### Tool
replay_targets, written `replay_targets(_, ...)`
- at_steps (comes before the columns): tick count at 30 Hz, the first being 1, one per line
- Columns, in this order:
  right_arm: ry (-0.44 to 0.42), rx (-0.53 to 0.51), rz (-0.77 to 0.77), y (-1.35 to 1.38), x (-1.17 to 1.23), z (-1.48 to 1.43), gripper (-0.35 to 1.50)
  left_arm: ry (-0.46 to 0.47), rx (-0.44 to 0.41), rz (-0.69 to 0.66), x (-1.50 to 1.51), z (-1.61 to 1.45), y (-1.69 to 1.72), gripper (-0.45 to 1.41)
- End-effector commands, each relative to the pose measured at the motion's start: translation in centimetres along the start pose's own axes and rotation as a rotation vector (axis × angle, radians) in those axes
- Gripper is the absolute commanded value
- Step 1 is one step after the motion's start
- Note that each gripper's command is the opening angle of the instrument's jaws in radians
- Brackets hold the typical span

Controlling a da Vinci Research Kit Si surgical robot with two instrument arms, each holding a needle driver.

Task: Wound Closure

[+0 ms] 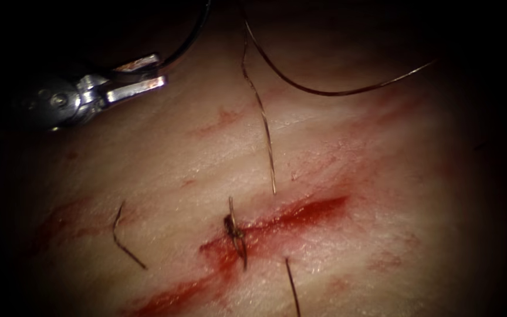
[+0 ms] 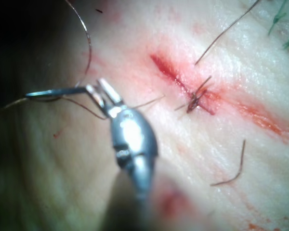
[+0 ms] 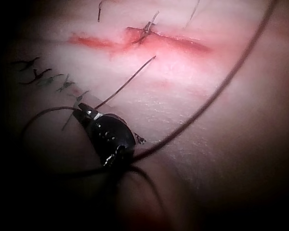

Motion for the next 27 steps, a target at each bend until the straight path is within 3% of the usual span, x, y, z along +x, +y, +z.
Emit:
replay_targets(1,0.004,0.026,0.008,-0.25,0.06,0.14,-0.35,0.001,-0.001,0.0,-0.06,0.05,0.02,-0.45)
replay_targets(7,-0.003,0.091,0.012,-0.63,0.12,0.08,-0.35,0.001,0.0,0.0,-0.06,0.05,0.03,-0.45)
replay_targets(11,-0.014,0.057,0.008,-0.61,0.1,-0.02,-0.35,0.001,0.0,0.0,-0.05,0.05,0.03,-0.45)
replay_targets(12,-0.01,0.026,0.016,-0.58,0.08,-0.06,-0.23,0.001,0.0,0.0,-0.05,0.05,0.03,-0.45)
replay_targets(13,-0.015,-0.009,0.018,-0.54,0.04,-0.1,0.27,0.001,0.0,0.0,-0.05,0.05,0.03,-0.45)
replay_targets(14,-0.022,-0.051,0.012,-0.48,-0.01,-0.17,0.93,0.001,0.0,0.0,-0.05,0.05,0.03,-0.45)
replay_targets(15,-0.031,-0.098,0.001,-0.37,-0.09,-0.3,1.25,0.0,0.0,0.0,-0.05,0.05,0.03,-0.45)
replay_targets(16,-0.034,-0.115,0.009,-0.31,-0.15,-0.4,1.31,0.0,0.0,0.0,-0.05,0.05,0.03,-0.45)
replay_targets(27,-0.08,-0.242,-0.003,0.36,-0.49,-1.46,1.31,0.0,0.001,0.0,-0.05,0.06,0.04,-0.45)
